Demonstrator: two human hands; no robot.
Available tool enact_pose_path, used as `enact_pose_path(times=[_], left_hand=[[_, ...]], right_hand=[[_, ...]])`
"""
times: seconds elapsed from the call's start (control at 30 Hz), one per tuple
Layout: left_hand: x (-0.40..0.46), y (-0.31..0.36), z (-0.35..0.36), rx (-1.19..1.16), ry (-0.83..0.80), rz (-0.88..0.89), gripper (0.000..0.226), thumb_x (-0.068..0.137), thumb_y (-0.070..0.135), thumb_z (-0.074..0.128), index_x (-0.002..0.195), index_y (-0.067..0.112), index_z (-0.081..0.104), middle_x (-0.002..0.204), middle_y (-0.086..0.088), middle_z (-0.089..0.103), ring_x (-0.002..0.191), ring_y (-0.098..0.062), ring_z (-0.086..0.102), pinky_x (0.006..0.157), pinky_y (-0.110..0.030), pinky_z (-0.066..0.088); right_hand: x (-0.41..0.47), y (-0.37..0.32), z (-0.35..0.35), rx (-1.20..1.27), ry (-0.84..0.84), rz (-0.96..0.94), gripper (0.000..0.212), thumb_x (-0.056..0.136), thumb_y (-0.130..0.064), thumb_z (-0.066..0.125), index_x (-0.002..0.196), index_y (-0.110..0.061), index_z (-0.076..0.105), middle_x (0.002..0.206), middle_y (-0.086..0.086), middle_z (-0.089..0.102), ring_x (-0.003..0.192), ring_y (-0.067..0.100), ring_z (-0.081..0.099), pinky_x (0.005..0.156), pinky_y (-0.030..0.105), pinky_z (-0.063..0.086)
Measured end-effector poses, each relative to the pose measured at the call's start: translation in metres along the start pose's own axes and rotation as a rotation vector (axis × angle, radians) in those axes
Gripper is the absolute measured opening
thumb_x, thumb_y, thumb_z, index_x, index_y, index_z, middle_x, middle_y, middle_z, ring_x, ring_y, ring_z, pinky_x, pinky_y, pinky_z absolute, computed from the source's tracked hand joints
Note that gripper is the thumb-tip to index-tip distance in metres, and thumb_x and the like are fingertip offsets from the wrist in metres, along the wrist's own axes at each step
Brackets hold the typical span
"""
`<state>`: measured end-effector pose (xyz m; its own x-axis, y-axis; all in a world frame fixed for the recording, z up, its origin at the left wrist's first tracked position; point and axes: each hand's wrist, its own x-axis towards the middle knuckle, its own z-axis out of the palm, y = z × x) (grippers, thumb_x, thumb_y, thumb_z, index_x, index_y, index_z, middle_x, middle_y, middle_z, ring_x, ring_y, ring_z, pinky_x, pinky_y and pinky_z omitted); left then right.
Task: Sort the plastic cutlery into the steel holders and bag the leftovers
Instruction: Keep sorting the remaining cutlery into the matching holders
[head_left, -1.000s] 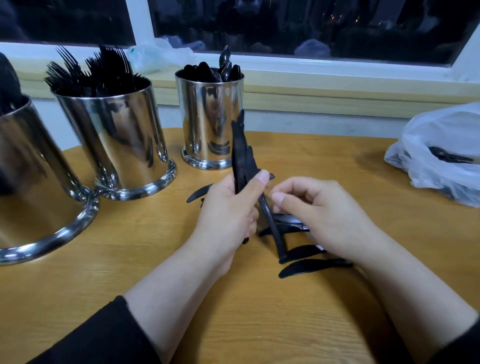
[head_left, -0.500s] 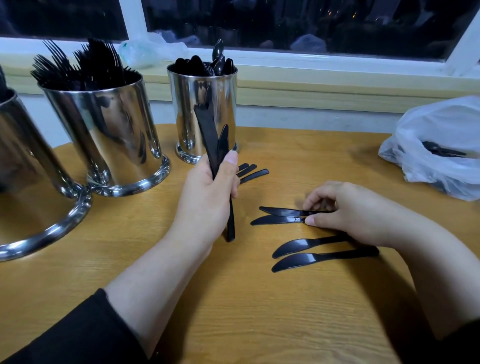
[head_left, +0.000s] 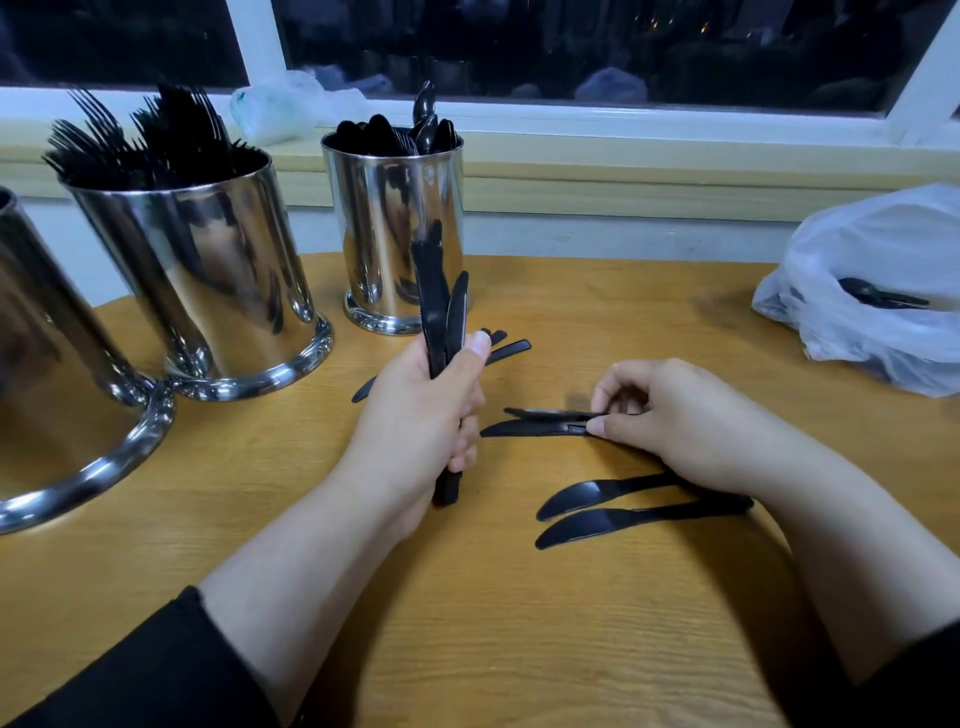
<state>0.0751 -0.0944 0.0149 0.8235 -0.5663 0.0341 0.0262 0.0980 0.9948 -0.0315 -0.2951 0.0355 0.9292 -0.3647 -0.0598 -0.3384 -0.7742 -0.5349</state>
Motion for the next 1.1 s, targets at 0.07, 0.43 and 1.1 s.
enact_pose_path(times=[0.07,0.43,1.1], left_hand=[[0.000,-0.001,0.001,-0.032,0.012,-0.016,0.027,0.103,0.040,0.059,0.093,0.014,0.055,0.065,0.003,0.038,0.052,-0.013,0.033,0.045,-0.027,0.031],[-0.007,0.003,0.010,-0.098,-0.043,-0.009,0.028,0.099,0.033,0.067,0.079,0.018,0.053,0.069,0.002,0.041,0.052,-0.012,0.035,0.046,-0.025,0.032],[-0.001,0.011,-0.003,-0.163,0.070,0.003,0.015,0.110,0.032,0.047,0.109,0.017,0.050,0.066,-0.001,0.055,0.051,-0.020,0.053,0.049,-0.031,0.047]], right_hand=[[0.000,-0.003,0.001,0.104,0.140,-0.023,0.009,0.090,-0.036,0.074,0.085,-0.033,0.067,0.076,-0.009,0.065,0.063,-0.003,0.053,0.058,0.009,0.041],[-0.010,-0.042,0.022,0.547,0.212,-0.258,0.006,0.091,-0.019,0.073,0.090,-0.024,0.074,0.082,0.000,0.071,0.071,0.008,0.061,0.070,0.018,0.049],[-0.001,0.003,-0.003,-0.146,-0.068,-0.012,0.006,0.095,-0.037,0.067,0.090,-0.037,0.064,0.087,-0.013,0.062,0.078,0.002,0.056,0.062,0.017,0.038]])
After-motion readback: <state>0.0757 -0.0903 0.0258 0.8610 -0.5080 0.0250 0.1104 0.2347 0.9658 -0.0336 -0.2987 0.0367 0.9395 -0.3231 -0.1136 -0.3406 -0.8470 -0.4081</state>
